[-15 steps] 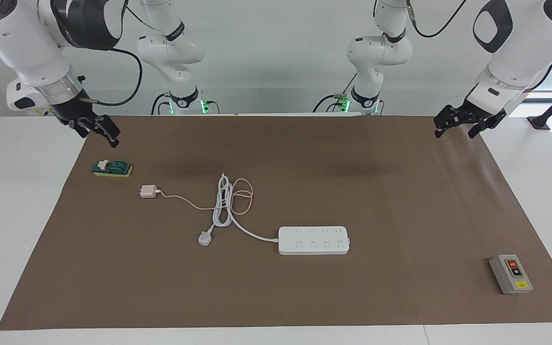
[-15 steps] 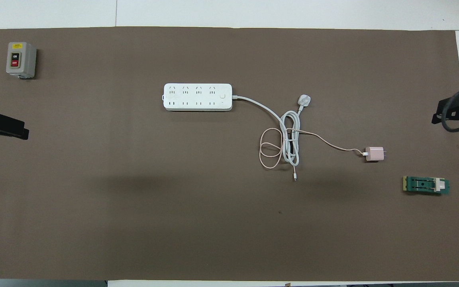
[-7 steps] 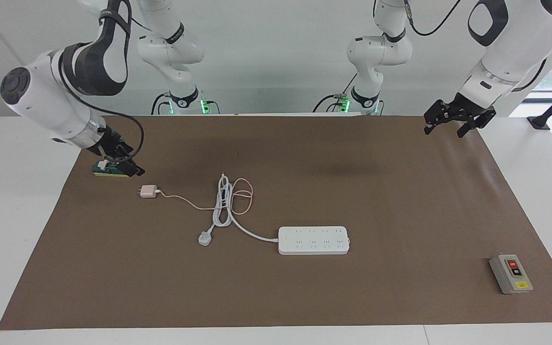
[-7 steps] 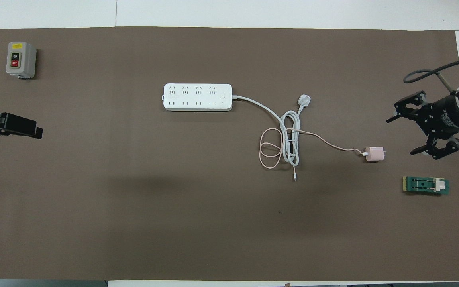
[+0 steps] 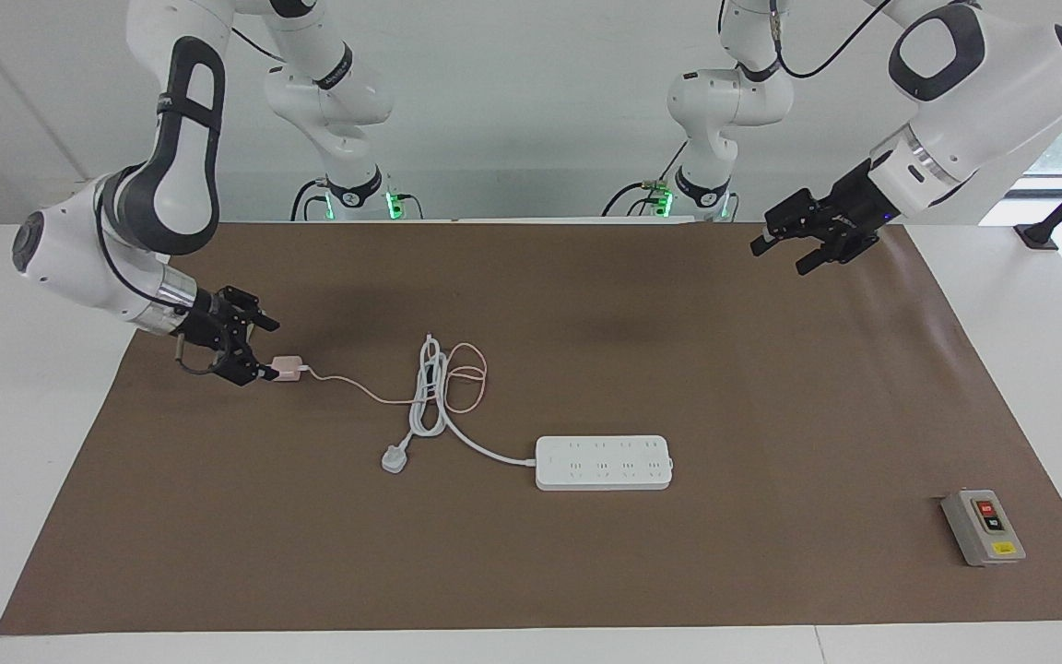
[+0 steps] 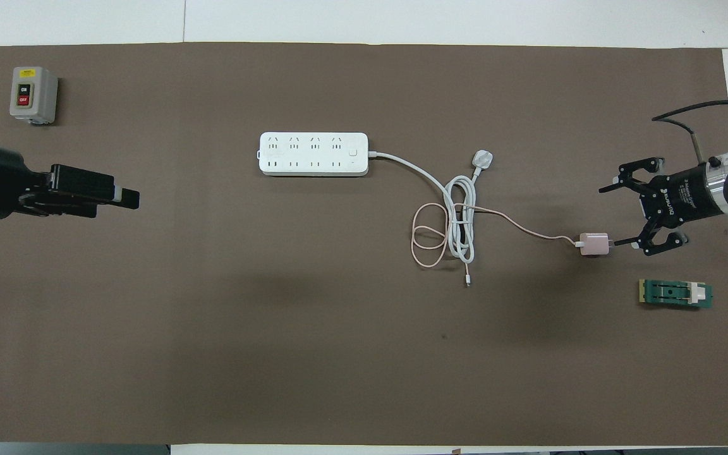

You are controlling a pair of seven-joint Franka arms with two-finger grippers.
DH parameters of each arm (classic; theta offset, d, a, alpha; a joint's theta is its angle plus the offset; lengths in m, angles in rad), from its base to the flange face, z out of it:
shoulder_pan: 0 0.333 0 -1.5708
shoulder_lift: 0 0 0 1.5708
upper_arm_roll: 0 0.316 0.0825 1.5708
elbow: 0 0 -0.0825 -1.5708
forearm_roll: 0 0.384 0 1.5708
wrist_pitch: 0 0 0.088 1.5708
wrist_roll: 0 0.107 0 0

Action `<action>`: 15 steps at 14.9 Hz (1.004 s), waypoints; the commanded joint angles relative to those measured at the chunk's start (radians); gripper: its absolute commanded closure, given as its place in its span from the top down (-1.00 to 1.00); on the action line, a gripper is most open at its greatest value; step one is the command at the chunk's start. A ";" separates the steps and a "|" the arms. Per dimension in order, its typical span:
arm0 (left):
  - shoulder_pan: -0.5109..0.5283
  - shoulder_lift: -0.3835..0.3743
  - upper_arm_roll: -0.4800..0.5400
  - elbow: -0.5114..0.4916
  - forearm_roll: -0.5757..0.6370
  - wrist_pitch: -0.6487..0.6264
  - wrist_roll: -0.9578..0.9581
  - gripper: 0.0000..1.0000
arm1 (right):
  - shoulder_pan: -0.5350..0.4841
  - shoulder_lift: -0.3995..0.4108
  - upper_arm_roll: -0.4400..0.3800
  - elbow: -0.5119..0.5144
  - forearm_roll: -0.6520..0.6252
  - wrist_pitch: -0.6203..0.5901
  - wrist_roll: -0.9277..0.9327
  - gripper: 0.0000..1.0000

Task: Plug charger into power strip
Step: 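Grasp the pink charger with the right gripper while the left gripper holds the strip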

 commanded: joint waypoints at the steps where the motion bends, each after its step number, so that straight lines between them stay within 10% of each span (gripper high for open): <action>1: 0.001 -0.006 0.008 -0.142 -0.246 0.086 0.110 1.00 | -0.027 0.031 0.009 -0.004 0.048 0.023 -0.007 1.00; 15: -0.028 0.281 0.003 -0.311 -0.983 -0.084 0.591 1.00 | -0.058 0.022 0.009 -0.185 0.083 0.114 -0.185 1.00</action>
